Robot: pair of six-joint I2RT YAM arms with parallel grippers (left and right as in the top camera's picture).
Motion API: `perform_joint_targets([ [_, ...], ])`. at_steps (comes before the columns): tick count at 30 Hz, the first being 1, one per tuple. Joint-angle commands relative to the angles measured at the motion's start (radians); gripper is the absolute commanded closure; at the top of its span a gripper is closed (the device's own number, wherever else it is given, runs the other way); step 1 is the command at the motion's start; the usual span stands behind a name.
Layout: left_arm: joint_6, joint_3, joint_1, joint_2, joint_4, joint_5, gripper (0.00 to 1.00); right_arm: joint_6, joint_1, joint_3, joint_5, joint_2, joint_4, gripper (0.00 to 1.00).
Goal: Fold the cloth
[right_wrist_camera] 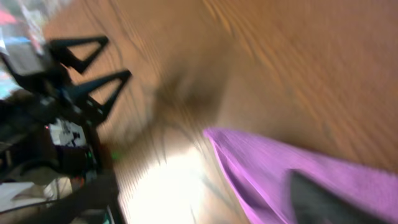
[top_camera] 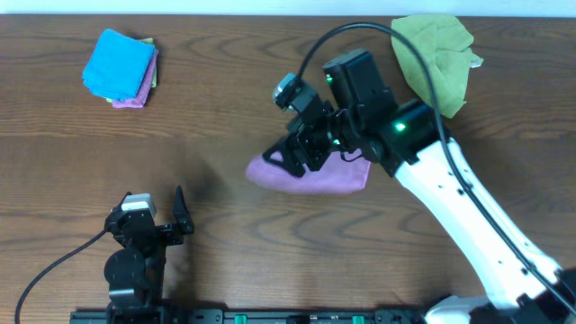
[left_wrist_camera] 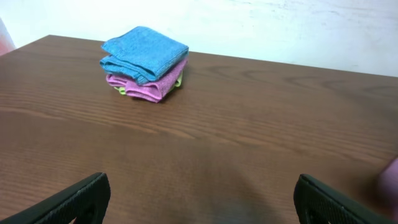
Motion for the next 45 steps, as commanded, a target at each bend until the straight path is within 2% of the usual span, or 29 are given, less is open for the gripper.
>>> perform_joint_targets([
  [1,0.007,-0.027,0.006,-0.005,-0.010,-0.011,0.05,0.009,-0.041,0.010,0.078,0.011,-0.021,0.01],
  [4,0.007,-0.027,0.006,-0.005,-0.010,-0.011,0.05,0.008,-0.068,0.010,0.183,0.011,-0.033,0.01],
  [8,0.007,-0.027,0.006,-0.005,-0.010,-0.011,0.05,0.008,-0.088,0.008,0.457,0.025,-0.142,0.01],
  [12,0.007,-0.027,0.006,-0.005,-0.010,-0.011,0.05,0.024,-0.102,-0.006,0.472,0.065,-0.242,0.04],
  [19,0.007,-0.027,0.006,-0.005,-0.010,-0.011,0.05,0.069,-0.202,-0.168,0.480,0.055,-0.252,0.09],
  [24,0.007,-0.027,0.006,-0.005,-0.010,-0.011,0.05,0.063,-0.252,-0.204,0.470,-0.178,-0.247,0.09],
  [28,0.007,-0.027,0.006,-0.005,-0.010,-0.011,0.05,0.063,-0.259,-0.418,0.465,-0.433,-0.133,0.09],
  [30,0.007,-0.027,0.006,-0.005,-0.010,-0.011,0.05,0.103,-0.268,-0.545,0.423,-0.509,-0.042,0.15],
  [32,0.007,-0.027,0.006,-0.005,-0.010,-0.011,0.05,0.161,-0.274,-0.635,0.298,-0.534,0.040,0.24],
  [34,0.007,-0.027,0.006,-0.005,-0.010,-0.011,0.05,0.182,-0.273,-0.682,0.203,-0.517,0.103,0.24],
  [37,0.007,-0.027,0.006,-0.005,-0.010,-0.011,0.04,0.196,-0.274,-0.719,0.191,-0.423,0.169,0.27],
  [40,0.007,-0.027,0.006,-0.005,-0.010,-0.011,0.05,0.196,-0.274,-0.719,0.190,-0.297,0.201,0.37],
  [45,0.007,-0.027,0.006,-0.005,-0.010,-0.011,0.05,0.195,-0.274,-0.719,0.136,-0.136,0.270,0.39],
])
